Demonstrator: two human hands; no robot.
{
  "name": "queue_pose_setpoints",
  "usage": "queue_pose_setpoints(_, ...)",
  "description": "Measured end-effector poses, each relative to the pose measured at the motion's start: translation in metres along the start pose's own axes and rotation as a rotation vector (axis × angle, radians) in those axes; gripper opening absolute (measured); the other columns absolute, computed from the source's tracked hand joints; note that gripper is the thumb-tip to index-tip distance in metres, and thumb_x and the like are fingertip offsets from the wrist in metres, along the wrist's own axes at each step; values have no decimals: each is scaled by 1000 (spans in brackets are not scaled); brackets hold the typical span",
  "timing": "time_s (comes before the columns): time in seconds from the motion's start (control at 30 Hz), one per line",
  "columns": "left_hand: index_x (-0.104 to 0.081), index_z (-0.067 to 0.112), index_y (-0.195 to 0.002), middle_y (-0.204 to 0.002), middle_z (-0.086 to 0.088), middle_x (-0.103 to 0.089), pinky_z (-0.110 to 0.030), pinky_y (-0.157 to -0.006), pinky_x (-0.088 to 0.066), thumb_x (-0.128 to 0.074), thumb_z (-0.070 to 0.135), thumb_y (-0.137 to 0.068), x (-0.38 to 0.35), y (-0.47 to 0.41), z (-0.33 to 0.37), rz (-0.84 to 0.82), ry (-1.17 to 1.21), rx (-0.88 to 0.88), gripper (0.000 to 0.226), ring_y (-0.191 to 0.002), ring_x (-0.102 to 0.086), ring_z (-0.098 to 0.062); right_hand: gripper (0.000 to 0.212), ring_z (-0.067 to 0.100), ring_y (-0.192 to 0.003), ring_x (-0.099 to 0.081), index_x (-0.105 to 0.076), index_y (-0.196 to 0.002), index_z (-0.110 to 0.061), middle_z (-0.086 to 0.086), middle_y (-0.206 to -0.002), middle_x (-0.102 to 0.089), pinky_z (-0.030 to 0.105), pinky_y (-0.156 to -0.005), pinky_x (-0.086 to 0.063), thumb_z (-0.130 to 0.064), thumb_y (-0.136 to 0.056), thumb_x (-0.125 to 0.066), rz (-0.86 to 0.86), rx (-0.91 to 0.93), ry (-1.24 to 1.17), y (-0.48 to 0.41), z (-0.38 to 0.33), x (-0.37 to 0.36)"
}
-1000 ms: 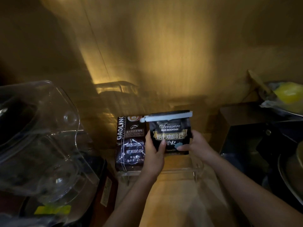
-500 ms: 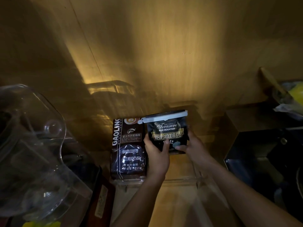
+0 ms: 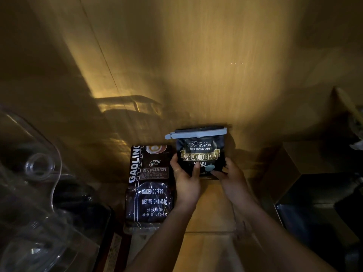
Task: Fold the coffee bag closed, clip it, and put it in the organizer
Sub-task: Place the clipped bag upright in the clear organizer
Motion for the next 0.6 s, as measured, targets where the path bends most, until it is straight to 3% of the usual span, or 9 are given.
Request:
queue_pose_setpoints(0.07, -22, 18, -133, -132, -14, -46, -37, -102, -38, -60, 10, -86, -1, 1, -1, -3, 10, 10, 61, -118, -46, -25, 31, 19, -97, -57, -55, -103, -22, 9, -109, -63, 29, -77, -41, -8, -77, -65, -5, -20, -15, 0, 2, 1)
queue_pose_setpoints(0.17, -21, 16, -135, -135, -16, -42, -42, -106, -35, -59, 6, -86, -2, 3, -1, 22, 19, 40, 63, -122, -43, -25, 28, 18, -95, -59, -56, -99, -21, 8, -107, -64, 26, -76, -44, -6, -77, -66, -11, -56, -59, 2, 3, 0)
queue_pose_setpoints(0.3, -20, 11, -137, -138, -19, -34, -40, -109, -30, -63, 0, -81, -4, 7, 2, 59, 34, 73, 72, -127, -36, -29, 26, 22, -100, -59, -58, -103, -15, 10, -110, -64, 38, -90, -46, -11, -79, -66, -13, -104, -57, 7, 4, -2)
queue_pose_setpoints(0.4, -15, 11, -140, -143, -20, -23, -32, -104, -27, -68, 4, -79, -6, 16, 7, 85, -1, 111, 81, -132, -29, -33, 21, 22, -98, -59, -59, -98, -20, 8, -108, -65, 33, -82, -45, -14, -78, -67, -3, -111, -4, 7, 2, 0)
queue_pose_setpoints(0.6, -21, 18, -139, -146, -15, -22, -45, -110, -27, -68, 13, -79, -5, 31, 34, 23, -51, 58, 76, -135, -23, -30, 21, 29, -100, -58, -59, -100, -11, 13, -110, -65, 25, -72, -34, -11, -79, -63, 6, -126, 237, 13, -5, 15)
Point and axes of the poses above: each hand's wrist, its own y-axis away from the middle knuckle, its own x-axis out of the back of the hand, z = x × y, the point moved 5 cm from there along -y, towards the middle knuckle
